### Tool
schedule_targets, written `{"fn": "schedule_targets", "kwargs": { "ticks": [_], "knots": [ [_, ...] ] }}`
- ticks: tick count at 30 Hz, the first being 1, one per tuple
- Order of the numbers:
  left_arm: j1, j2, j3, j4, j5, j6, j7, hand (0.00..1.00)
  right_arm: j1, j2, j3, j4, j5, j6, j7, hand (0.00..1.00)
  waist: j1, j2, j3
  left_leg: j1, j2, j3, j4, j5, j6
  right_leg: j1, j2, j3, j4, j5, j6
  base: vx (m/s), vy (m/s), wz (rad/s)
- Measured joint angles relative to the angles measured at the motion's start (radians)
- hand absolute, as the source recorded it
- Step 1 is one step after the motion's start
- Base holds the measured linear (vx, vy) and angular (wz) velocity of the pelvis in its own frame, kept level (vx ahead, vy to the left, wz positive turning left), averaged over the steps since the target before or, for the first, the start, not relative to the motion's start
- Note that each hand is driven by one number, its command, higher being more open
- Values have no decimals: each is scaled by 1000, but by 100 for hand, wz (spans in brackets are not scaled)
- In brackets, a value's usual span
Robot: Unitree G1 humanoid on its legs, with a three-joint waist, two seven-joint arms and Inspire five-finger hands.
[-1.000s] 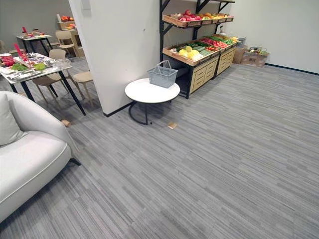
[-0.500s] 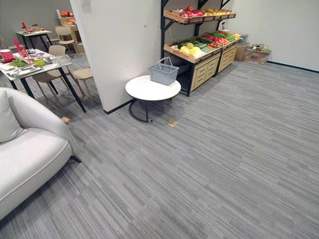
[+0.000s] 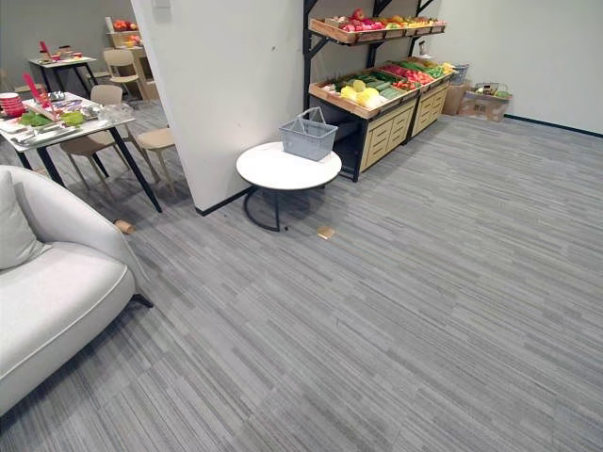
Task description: Pick vegetable in the basket
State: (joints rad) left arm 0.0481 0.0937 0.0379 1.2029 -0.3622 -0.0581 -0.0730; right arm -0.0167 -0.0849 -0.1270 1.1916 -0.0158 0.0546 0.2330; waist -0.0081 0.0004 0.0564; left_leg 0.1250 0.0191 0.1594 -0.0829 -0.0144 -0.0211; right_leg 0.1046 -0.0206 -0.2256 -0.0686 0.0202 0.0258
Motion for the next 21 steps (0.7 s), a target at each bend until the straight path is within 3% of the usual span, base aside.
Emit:
{"fn": "schedule_targets", "kwargs": {
  "ticks": [12,16,21],
  "knots": [
    [-2,3,-22,1,0,-6,-1,100,0,-1,0,0,-1,1,2,100,2,1,3,14,0,26,7,-9,4,-1,-1,26,17,-2,3,-11,-5,-7],
    [-5,3,-22,1,-9,-4,-6,100,-7,-9,17,0,0,1,4,100,3,2,14,14,0,45,57,-40,11,-25,-15,47,103,-41,8,-30,14,-14],
    [-10,16,-15,-1,-80,24,-24,100,-12,-19,31,-1,29,-3,4,100,3,-11,35,-34,-11,43,192,-122,38,-82,-60,46,271,-120,35,-56,35,2]
  ]
}}
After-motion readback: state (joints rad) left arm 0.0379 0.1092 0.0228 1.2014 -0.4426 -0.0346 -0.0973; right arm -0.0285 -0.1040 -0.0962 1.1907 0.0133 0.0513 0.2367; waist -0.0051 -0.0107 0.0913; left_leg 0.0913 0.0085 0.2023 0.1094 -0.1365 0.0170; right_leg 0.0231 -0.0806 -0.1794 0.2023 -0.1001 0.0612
